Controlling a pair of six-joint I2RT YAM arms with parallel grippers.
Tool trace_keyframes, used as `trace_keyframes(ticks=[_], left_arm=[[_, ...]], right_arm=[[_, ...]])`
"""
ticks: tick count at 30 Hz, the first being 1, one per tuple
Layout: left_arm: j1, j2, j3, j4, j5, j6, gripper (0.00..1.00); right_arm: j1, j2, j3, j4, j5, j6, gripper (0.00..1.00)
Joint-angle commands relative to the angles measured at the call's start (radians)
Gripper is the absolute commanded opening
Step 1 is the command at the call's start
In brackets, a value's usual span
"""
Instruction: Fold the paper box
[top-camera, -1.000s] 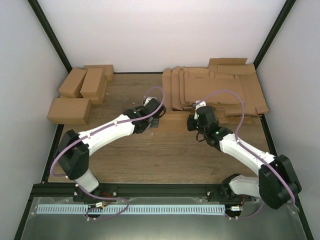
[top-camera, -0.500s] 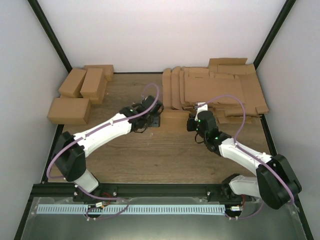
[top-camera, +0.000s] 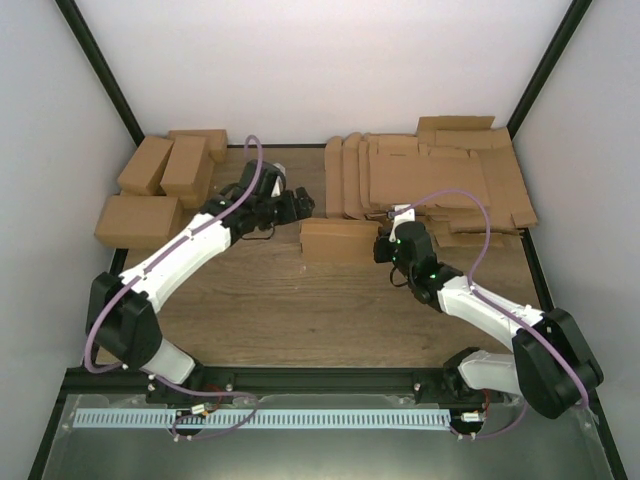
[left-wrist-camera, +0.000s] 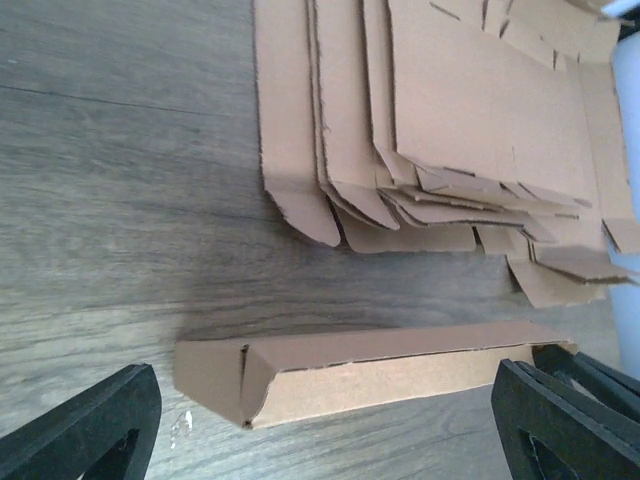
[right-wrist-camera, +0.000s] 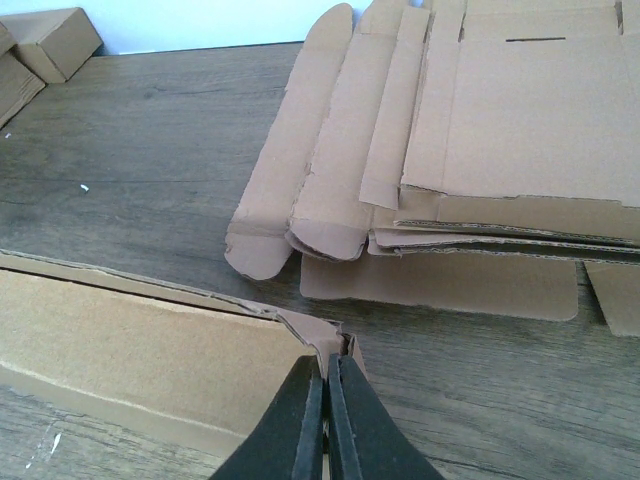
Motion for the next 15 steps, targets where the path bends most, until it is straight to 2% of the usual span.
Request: trace_keyframes(ticks=[1,7,15], left_arm=[[0.007,0.052,-0.031,0.091,0.105,-0.042,0.9],[0.02,0.09,-0.072,0.144,0.104,-0.096,0.74],[0.02,0.106,-0.153,0.202,0.093,-0.144,0.67]], right_arm=[[0.008,0.037,-0.014,-0.125,-0.008,-0.007,0.02],[0.008,0.04,-0.014,-0.124,-0.023,-0.005,0.02],[0.008,0.038,-0.015,-0.122,-0.036,-0.009,0.03]])
